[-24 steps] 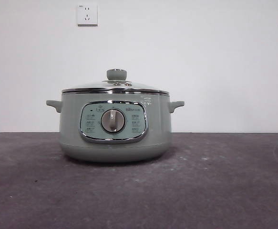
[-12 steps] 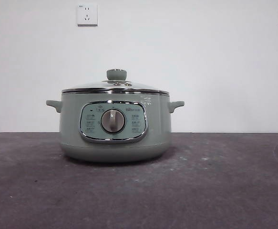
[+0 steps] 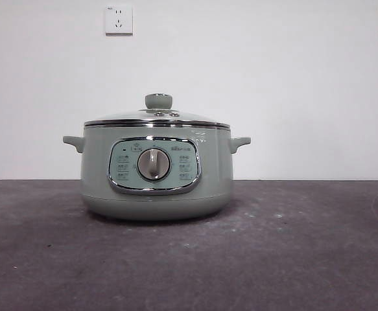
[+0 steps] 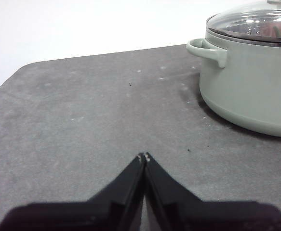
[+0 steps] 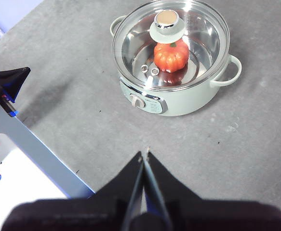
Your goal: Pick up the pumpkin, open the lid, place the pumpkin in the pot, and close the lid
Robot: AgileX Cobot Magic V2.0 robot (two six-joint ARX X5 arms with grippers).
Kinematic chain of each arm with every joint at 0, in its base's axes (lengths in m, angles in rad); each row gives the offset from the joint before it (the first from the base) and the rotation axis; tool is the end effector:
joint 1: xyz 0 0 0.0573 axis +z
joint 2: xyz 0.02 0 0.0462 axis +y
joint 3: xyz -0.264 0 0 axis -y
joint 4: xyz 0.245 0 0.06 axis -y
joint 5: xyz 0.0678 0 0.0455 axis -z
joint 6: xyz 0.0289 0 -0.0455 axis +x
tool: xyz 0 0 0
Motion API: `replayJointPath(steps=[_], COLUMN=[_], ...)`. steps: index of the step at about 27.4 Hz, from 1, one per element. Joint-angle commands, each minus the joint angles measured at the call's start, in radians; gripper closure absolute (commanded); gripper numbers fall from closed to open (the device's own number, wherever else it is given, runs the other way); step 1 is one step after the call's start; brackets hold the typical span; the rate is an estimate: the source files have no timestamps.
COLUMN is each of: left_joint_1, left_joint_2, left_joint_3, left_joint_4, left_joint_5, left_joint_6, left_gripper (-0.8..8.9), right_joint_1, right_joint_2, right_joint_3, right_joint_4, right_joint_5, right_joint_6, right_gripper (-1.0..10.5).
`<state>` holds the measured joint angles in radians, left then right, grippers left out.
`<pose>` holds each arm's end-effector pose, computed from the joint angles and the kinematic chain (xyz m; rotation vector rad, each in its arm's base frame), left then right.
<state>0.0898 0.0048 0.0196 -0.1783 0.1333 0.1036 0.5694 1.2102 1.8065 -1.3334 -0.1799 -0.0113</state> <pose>0.0952 0.0047 0.1527 0.0852 0.1601 -0.0518 0.1380 0.0945 0.4731 -0.1562 0.7358 0.7187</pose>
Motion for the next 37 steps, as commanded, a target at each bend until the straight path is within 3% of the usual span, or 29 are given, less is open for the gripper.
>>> replayJointPath(steps=[1,6,8,12,17,23,29,37], left_joint_1=[0.003,0.003,0.003,0.003,0.003,0.003,0.003,0.003], left_joint_2=[-0.001,-0.001,-0.001,-0.001,-0.001,-0.001,-0.001,-0.001], left_joint_3=[-0.016,-0.016,-0.016,-0.016,-0.016,-0.016,-0.016,-0.016], left_joint_4=[0.002,0.002,0.002,0.002,0.002,0.002,0.002,0.002], left_joint_5=[-0.001,-0.001,-0.001,-0.001,-0.001,-0.001,-0.001,-0.001], left_joint_6=[-0.007,-0.007,-0.007,-0.007,-0.007,-0.007,-0.007,-0.007], left_gripper=[8.17,8.17,8.17,8.17,8.17,8.17,8.17,8.17], right_joint_1=[0.000,-0.011,-0.070,-0.237,-0.409,-0.493,-0.534,-0.559], right_joint_2=[-0.001,-0.010,-0.044,-0.189,-0.475,-0.706,-0.899,-1.122], right_joint_3=[0.001,0.001,0.001,-0.084,-0.535,-0.972,-1.339,-1.649], right_joint_4=[0.007,0.003,0.032,0.337,0.764,1.051,1.241,1.259], right_joint_5=[0.003,0.006,0.005,-0.068,-0.076,-0.073,-0.073,-0.046], right_joint_6=[0.006,0.005,-0.071,-0.016,-0.044,-0.051,-0.050,-0.021], right_gripper=[9.5,9.5,9.5,9.5,9.5,9.5,9.5,9.5])
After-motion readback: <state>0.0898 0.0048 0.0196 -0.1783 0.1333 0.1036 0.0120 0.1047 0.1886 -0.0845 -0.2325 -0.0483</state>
